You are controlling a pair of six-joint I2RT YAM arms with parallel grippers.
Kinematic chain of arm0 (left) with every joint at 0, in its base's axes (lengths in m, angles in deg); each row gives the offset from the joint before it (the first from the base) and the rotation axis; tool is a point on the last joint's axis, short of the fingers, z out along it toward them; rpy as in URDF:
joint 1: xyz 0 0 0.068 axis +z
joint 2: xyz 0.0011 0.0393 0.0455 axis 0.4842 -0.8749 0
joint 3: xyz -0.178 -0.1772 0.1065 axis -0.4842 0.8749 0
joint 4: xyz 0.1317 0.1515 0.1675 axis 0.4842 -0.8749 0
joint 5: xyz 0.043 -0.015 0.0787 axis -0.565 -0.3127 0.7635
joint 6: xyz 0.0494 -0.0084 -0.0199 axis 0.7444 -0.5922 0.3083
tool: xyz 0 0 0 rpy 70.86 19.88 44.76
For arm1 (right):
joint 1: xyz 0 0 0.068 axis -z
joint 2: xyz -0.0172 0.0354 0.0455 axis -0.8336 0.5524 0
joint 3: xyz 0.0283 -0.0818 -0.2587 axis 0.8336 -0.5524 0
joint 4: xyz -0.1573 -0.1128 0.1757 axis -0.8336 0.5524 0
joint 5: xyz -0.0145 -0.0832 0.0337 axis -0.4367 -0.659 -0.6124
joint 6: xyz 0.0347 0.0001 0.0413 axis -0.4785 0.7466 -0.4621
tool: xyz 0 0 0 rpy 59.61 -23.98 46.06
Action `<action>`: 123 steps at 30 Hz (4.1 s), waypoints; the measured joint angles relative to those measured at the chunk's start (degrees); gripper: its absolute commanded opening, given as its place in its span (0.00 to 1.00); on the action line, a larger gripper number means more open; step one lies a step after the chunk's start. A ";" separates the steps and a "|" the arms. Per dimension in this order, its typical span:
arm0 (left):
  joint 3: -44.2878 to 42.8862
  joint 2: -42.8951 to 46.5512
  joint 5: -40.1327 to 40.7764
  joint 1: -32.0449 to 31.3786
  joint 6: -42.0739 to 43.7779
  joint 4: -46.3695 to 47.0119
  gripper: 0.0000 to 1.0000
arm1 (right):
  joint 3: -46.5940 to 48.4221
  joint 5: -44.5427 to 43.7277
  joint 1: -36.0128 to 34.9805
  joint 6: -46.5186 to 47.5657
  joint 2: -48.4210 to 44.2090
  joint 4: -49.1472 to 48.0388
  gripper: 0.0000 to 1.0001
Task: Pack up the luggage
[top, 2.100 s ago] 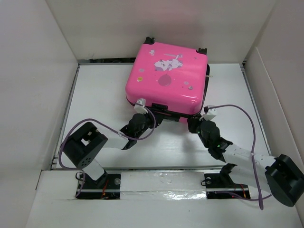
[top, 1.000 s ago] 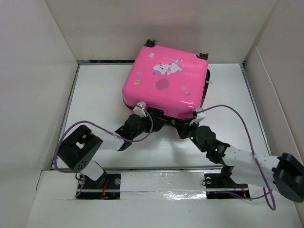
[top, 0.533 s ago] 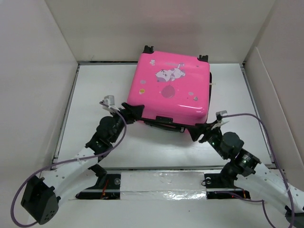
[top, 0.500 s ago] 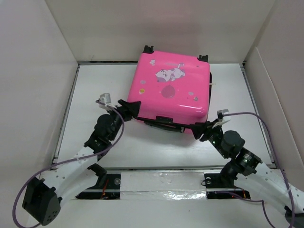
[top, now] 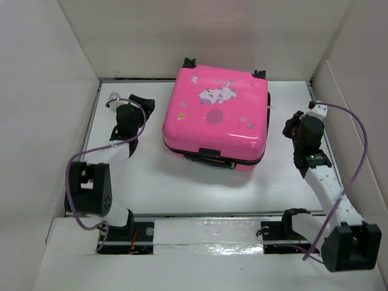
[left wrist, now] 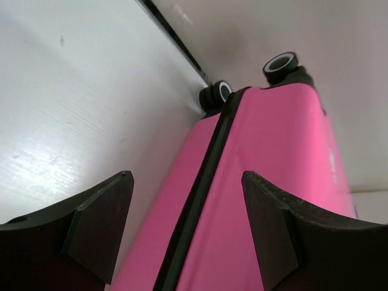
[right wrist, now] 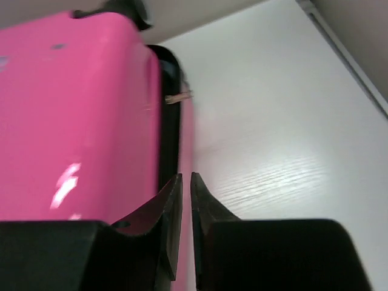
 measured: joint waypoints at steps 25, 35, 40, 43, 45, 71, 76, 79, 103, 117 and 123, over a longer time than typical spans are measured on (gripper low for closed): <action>10.03 -4.00 12.85 -15.45 2.40 3.87 0.69 | 18.01 19.80 4.74 8.81 44.92 -9.77 0.29; 21.20 10.25 29.33 -34.62 3.72 -1.07 0.70 | 35.82 26.14 4.74 14.93 56.87 -5.60 0.38; 21.42 12.90 30.86 -36.52 5.01 -4.57 0.72 | 40.30 27.56 4.48 14.95 59.10 -5.01 0.64; 21.42 15.10 30.64 -35.93 6.62 -7.30 0.73 | 40.68 26.93 4.74 14.38 57.40 -5.55 0.77; 21.42 17.27 30.34 -35.04 7.96 -9.79 0.73 | 39.74 27.06 5.20 13.14 54.77 -5.81 0.82; 26.01 32.39 12.98 -28.22 8.24 -5.14 0.06 | -33.44 22.93 0.55 -5.01 -27.36 -12.15 0.35; 28.24 31.63 9.64 -28.13 8.28 -5.53 0.05 | -31.08 22.43 0.55 -2.01 -15.98 -12.20 0.37; 28.98 31.08 7.93 -28.13 8.28 -5.49 0.06 | -28.81 23.58 0.55 -0.24 -10.19 -12.50 0.39; 30.73 22.16 0.74 -28.87 9.68 3.43 0.05 | -27.17 26.95 1.20 4.92 -2.54 -22.60 0.01; 27.58 12.92 0.55 -33.35 12.22 5.70 0.05 | -27.87 22.18 -16.09 2.23 -9.14 -15.56 0.00; 25.59 8.72 1.16 -33.18 12.17 6.01 0.05 | -24.52 15.39 -32.22 -1.36 -3.67 -13.97 0.00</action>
